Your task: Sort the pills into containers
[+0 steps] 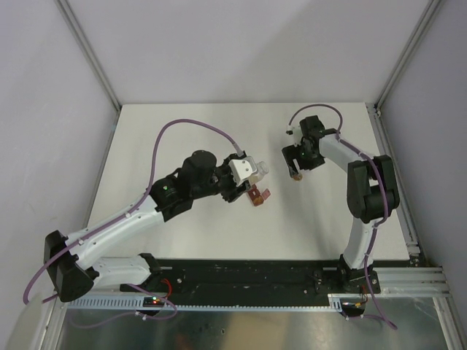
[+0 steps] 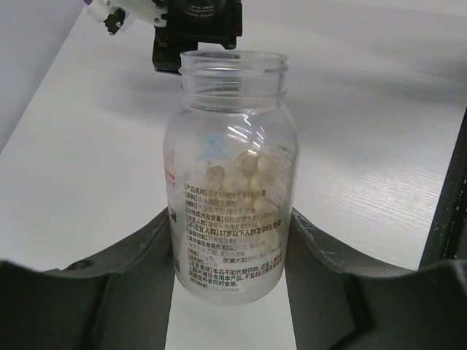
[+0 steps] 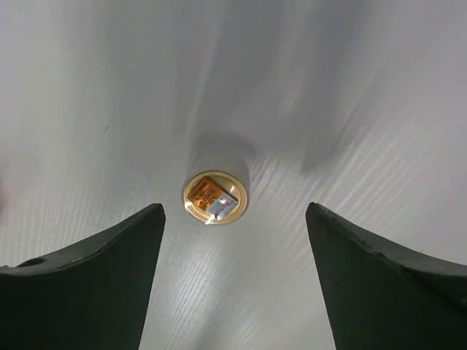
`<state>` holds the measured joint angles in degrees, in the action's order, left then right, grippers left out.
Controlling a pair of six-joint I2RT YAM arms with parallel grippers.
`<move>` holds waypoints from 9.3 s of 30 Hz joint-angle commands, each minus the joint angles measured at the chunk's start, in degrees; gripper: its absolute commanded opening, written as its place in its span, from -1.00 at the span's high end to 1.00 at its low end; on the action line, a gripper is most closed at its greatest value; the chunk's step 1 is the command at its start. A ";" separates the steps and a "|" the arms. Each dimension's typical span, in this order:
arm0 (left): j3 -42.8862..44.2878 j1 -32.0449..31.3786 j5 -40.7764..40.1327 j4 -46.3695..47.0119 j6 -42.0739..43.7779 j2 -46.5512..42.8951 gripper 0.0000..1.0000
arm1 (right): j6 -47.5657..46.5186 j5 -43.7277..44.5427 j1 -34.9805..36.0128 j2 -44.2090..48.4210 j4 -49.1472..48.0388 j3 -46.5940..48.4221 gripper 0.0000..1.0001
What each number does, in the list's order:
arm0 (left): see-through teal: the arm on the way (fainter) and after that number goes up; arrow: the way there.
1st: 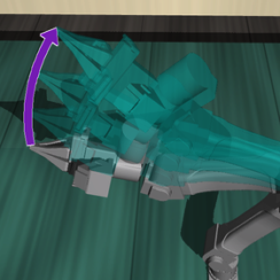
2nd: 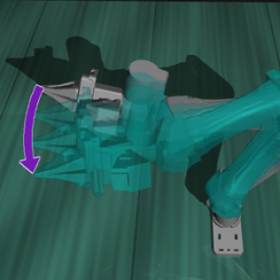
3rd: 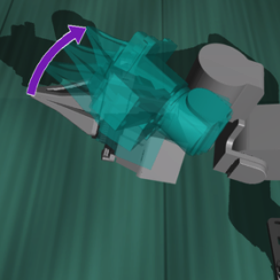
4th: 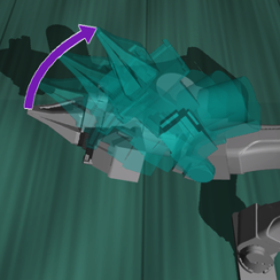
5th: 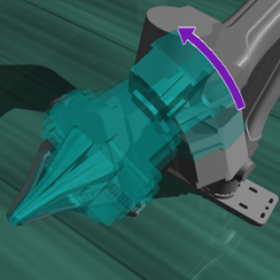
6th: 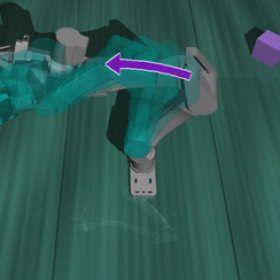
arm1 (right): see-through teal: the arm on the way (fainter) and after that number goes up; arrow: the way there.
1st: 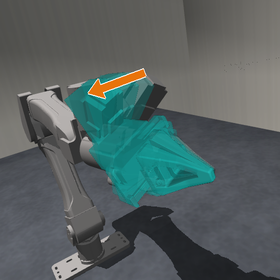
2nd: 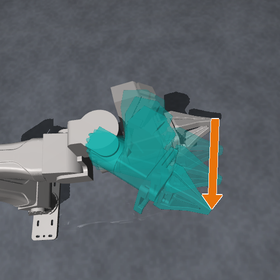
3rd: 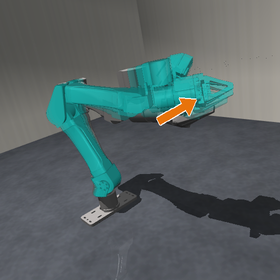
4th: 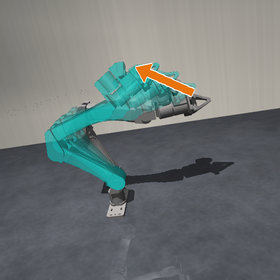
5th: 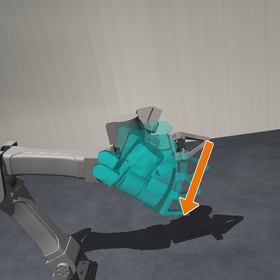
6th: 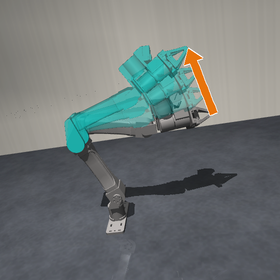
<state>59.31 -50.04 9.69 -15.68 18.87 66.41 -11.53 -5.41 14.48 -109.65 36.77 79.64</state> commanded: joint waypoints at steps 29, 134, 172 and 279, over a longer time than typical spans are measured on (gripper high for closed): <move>-0.10 0.38 1.14 0.97 -0.70 -0.31 1.00 | 1.46 -1.63 1.76 -7.05 4.83 6.16 -0.25; 15.29 0.60 10.82 -13.87 -4.31 0.25 1.00 | -12.76 -55.80 9.90 22.21 34.73 28.54 1.00; 18.01 -2.93 -1.57 -13.27 -5.55 3.20 1.00 | -6.63 -60.18 9.99 18.87 30.53 23.01 0.99; 27.20 0.75 18.15 -24.04 -8.05 5.48 1.00 | -13.69 -51.06 17.48 33.30 26.47 19.84 0.72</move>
<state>82.85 -49.32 34.09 -43.81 12.40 71.40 -30.52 -49.89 34.20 -74.22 65.36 100.82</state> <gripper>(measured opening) 0.568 0.475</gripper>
